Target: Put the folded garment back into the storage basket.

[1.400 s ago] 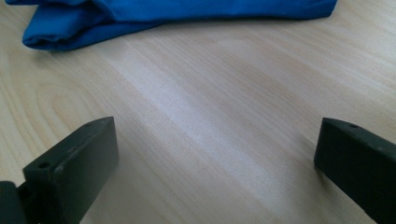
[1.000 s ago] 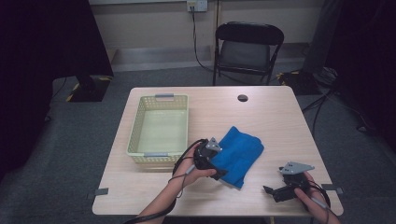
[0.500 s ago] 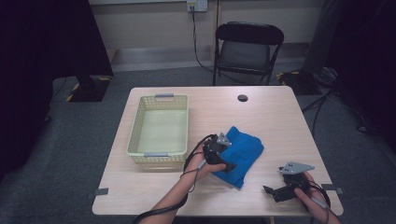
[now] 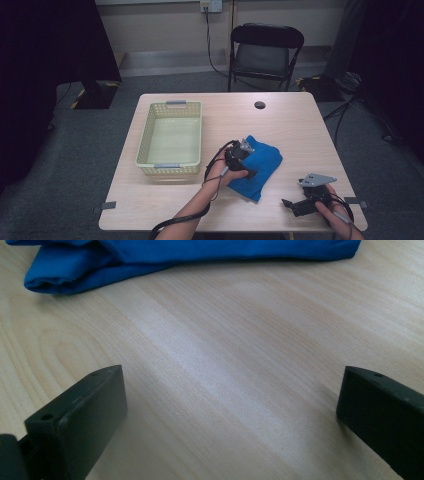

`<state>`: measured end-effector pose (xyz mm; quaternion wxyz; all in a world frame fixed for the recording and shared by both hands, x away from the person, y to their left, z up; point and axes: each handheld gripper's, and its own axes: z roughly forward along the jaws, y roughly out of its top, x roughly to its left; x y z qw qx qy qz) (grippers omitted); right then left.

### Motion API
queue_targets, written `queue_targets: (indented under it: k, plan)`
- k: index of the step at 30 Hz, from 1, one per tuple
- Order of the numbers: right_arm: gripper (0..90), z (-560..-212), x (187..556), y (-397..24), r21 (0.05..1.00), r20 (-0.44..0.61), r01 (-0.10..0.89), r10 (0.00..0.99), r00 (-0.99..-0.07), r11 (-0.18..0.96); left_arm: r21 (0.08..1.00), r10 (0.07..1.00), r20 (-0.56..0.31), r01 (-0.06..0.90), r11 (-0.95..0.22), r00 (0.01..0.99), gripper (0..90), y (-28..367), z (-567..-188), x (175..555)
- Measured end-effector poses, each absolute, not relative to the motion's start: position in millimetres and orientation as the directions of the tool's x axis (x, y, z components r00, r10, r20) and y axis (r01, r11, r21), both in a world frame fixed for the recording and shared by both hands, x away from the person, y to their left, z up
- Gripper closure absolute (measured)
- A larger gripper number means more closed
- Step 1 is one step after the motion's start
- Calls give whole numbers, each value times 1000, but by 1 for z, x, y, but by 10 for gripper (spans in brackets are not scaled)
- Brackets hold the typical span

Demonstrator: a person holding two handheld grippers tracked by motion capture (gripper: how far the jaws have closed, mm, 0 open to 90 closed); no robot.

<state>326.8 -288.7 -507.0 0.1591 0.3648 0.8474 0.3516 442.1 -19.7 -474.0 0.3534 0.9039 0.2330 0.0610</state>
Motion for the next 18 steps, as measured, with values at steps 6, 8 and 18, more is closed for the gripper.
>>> queue_targets:
  k: [6, 8, 18]
  plan:
    - [0, -507, 327, -289, 712, -13, 506, 730, -683, 487, 637, 449, -33, 365, -679, 893, 238, -25, -486, 447]
    - [0, -507, 327, -289, 712, -13, 506, 730, -683, 487, 635, 445, -30, 361, -683, 895, 249, -25, -486, 448]
    - [0, -507, 327, -289, 712, -13, 506, 730, -683, 487, 630, 465, -50, 389, -672, 884, 560, -26, -481, 445]
